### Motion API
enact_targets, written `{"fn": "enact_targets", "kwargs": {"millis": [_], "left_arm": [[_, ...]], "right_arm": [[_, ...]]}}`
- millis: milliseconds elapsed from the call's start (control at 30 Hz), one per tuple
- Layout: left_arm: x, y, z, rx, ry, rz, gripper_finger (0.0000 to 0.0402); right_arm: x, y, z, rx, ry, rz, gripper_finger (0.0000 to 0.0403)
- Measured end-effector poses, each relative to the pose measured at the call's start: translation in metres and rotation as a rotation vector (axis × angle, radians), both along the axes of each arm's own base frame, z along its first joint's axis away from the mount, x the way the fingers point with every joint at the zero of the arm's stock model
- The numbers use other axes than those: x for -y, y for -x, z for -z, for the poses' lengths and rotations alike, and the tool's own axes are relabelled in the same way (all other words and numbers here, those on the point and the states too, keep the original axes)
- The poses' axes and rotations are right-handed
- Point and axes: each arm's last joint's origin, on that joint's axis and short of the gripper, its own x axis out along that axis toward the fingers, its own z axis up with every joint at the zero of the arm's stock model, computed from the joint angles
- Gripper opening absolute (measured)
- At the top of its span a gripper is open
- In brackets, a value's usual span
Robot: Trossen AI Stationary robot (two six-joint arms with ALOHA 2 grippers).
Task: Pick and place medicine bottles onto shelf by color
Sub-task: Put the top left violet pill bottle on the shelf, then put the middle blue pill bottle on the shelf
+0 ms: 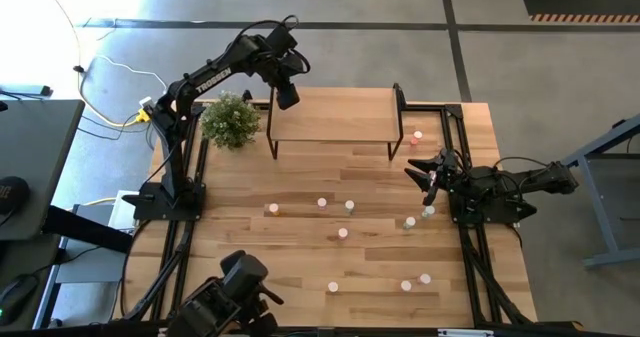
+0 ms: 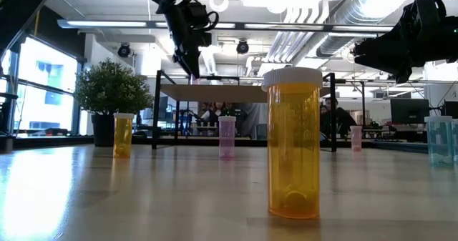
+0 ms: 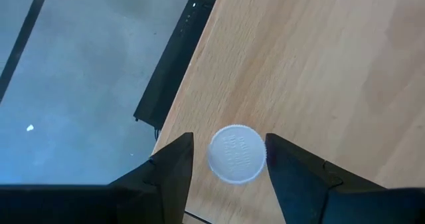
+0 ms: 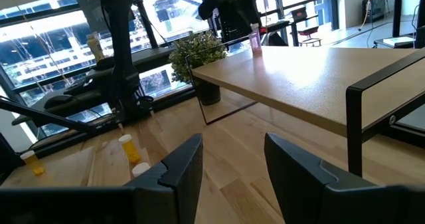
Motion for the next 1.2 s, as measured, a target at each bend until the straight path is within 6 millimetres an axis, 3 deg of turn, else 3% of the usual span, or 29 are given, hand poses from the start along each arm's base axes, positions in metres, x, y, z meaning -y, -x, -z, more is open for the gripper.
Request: {"fn": "enact_targets", "kwargs": {"millis": [433,567,933,1200], "left_arm": [[0.002,0.000,-0.041,0.119,-0.063,-0.021,0.0177],[0.011,-0.004,-0.053,0.177,-0.049,0.025,0.0177],[0.079,-0.026,-0.088,0.343,0.021,0.284,0.0175],[0.127,-0.054,-0.081,0.298,0.116,0.405,0.0175]], "right_arm": [[0.000,0.000,0.000,0.000,0.000,0.000,0.0154],[0.000,0.000,0.000,0.000,0.000,0.000,0.0154],[0.000,0.000,0.000,0.000,0.000,0.000,0.0154],[0.000,0.000,0.000,0.000,0.000,0.000,0.0154]]}}
